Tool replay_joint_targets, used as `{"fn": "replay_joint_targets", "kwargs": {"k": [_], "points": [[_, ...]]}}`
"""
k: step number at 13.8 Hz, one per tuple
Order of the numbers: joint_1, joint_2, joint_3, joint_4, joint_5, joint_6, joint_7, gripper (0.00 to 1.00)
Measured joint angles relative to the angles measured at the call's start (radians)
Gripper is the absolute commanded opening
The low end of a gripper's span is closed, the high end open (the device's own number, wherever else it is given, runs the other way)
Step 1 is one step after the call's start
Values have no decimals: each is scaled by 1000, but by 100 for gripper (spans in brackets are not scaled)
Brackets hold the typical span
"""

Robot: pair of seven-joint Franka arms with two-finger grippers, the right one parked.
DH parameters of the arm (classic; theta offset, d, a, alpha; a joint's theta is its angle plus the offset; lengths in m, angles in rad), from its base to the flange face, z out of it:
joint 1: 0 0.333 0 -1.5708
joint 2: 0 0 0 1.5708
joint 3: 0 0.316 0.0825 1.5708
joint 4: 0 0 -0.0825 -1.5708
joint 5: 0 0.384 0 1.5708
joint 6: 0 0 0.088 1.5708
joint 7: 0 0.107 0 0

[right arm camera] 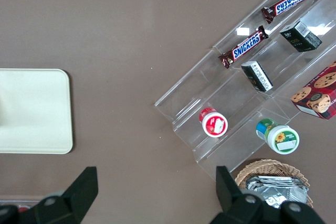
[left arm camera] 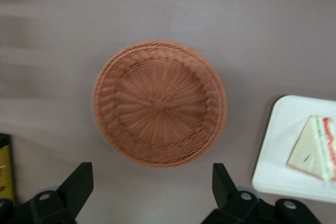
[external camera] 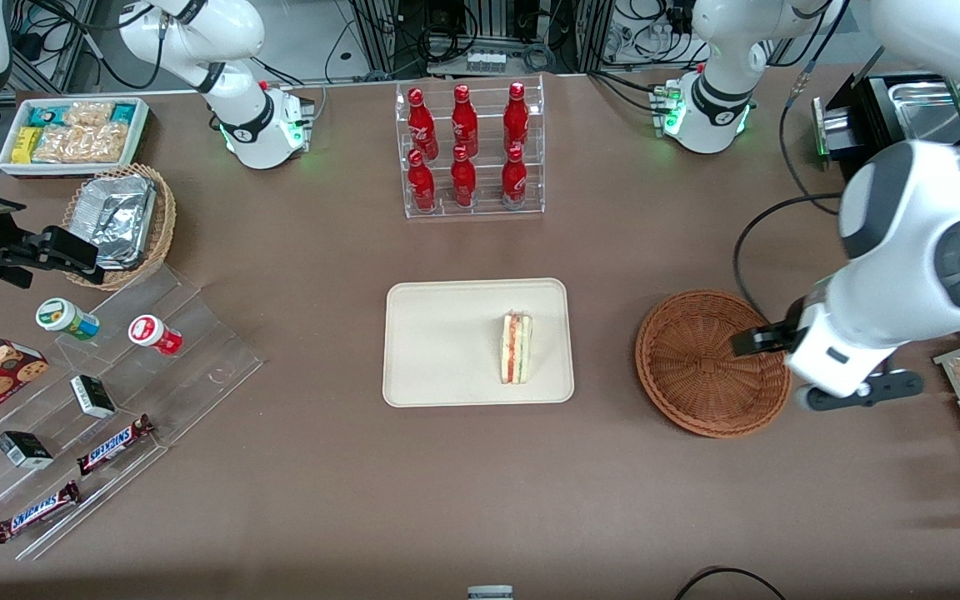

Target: Place sandwich from basket to tray

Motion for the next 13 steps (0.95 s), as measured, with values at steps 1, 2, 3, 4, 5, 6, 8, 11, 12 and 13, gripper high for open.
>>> {"fn": "replay_joint_targets", "kwargs": {"k": [1, 2, 3, 4, 5, 6, 8, 11, 12, 13], "points": [[16, -19, 0, 0, 0, -36, 33, 100], [31, -37, 0, 0, 0, -70, 63, 100], [44, -55, 0, 0, -1, -99, 88, 100], [54, -72, 0, -3, -1, -116, 106, 100], [64, -91, 0, -11, -5, -123, 117, 100], [73, -112, 0, -25, -12, -129, 125, 100], [72, -164, 15, -79, -22, -132, 133, 100], [23, -256, 106, -177, -71, -131, 190, 100], [1, -288, 140, -209, -76, -131, 214, 100], [-16, -319, 165, -241, -80, -131, 231, 100]]}}
